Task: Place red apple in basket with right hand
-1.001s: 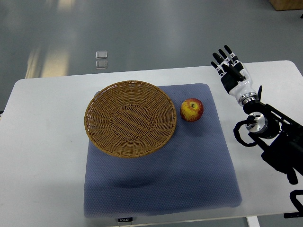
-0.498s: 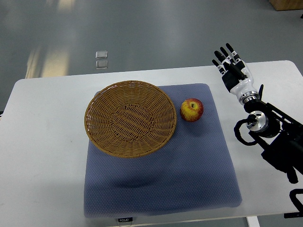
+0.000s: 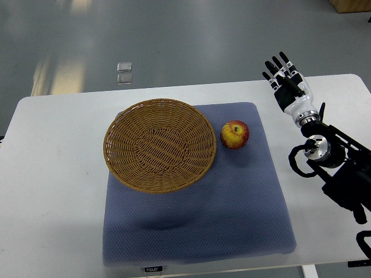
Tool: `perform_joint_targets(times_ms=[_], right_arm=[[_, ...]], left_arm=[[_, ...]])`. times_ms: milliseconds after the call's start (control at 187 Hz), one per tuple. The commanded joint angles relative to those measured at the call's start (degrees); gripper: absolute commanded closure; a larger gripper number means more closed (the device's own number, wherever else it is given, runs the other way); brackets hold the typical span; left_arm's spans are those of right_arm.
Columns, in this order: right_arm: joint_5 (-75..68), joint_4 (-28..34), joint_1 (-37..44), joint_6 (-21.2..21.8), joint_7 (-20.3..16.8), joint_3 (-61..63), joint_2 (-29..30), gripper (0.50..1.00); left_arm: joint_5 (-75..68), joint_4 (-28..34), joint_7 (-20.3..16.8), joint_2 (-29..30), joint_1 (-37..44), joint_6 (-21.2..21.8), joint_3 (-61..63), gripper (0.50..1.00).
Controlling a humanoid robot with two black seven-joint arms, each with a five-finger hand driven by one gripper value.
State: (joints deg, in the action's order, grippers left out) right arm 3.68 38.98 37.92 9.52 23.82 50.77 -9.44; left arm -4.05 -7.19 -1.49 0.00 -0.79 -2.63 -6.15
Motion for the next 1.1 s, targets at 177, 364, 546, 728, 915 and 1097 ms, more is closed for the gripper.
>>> perform_joint_targets(times_ms=[177, 364, 546, 728, 915, 1097], right_arm=[[4.9, 0.6, 2.7, 2.3, -0.1, -2.5, -4.2, 0.576], [22.5, 1.0, 6.1, 4.0, 1.1, -3.3, -9.5, 0.576], [45.3, 3.9, 8.8, 5.9, 4.1, -6.3, -13.9, 0.576], [58.6, 10.3, 11.8, 10.4, 6.1, -10.0, -19.4, 0.576], [73.1, 16.0, 17.0, 12.3, 7.2, -15.4, -21.9, 0.576], [83.7, 16.7, 21.0, 12.1, 7.3, -22.2, -21.8, 0.576]], left_arm=[[0.0, 0.1, 0.0, 0.0, 0.0, 0.0, 0.0, 0.500], [0.0, 0.1, 0.0, 0.0, -0.1, 0.0, 0.0, 0.500], [0.0, 0.1, 0.0, 0.0, -0.2, 0.0, 0.0, 0.500], [0.0, 0.1, 0.0, 0.0, -0.1, 0.0, 0.0, 0.500], [0.0, 0.0, 0.0, 0.0, -0.1, 0.0, 0.0, 0.500], [0.0, 0.1, 0.0, 0.0, -0.2, -0.1, 0.0, 0.500]])
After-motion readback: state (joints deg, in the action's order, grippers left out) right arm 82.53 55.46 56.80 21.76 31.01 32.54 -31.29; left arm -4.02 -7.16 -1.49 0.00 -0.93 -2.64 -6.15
